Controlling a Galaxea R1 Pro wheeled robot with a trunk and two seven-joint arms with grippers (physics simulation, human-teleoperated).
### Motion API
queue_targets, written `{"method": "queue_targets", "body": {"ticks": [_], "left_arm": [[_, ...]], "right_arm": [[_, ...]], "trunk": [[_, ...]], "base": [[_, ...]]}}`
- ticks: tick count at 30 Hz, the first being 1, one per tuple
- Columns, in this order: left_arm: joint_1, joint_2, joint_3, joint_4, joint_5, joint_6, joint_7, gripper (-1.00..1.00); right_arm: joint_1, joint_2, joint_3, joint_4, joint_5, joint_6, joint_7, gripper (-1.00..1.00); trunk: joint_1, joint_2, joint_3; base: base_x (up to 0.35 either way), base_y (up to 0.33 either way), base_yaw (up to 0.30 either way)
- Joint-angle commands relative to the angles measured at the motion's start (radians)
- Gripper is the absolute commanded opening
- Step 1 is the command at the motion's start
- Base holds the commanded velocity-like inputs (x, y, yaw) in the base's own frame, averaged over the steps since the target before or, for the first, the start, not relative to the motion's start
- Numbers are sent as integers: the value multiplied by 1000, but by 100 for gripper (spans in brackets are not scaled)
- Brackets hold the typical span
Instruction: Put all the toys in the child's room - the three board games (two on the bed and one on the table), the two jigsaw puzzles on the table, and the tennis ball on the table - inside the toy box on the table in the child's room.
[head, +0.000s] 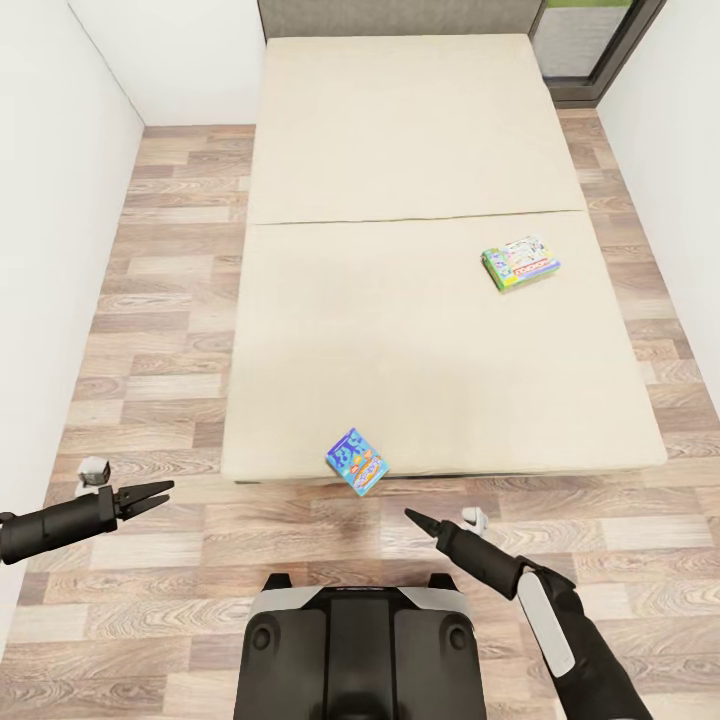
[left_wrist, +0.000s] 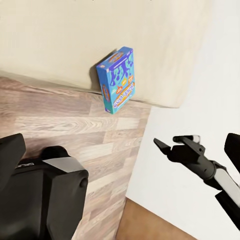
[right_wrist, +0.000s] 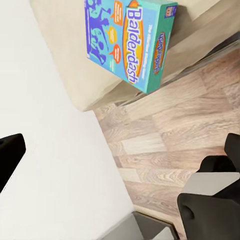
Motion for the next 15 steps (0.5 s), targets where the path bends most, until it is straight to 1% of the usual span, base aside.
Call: {"method": "queue_targets", "body": {"ticks": [1, 4, 9, 13, 15], "left_arm": [[0, 0, 0, 0, 2, 9, -2, 100], [0, 1, 0, 0, 3, 10, -7, 100], [0, 3, 1, 0, 2, 11, -40, 100], [0, 4, 1, 1, 1, 13, -55, 100], [0, 5, 1, 1, 1, 13, -61, 100]], "right_arm": [[-1, 1, -2, 2, -7, 7, 1, 100], [-4, 1, -3, 6, -12, 7, 2, 100], [-5, 1, -3, 7, -14, 7, 2, 100], [-5, 2, -3, 7, -15, 7, 2, 100], [-5, 2, -3, 7, -14, 6, 4, 100]], "trunk": [[1, -1, -1], [1, -1, -1], [1, -1, -1], [1, -1, -1], [8, -15, -7]], "base": [[0, 0, 0], [0, 0, 0], [0, 0, 0], [0, 0, 0], [0, 0, 0]]}}
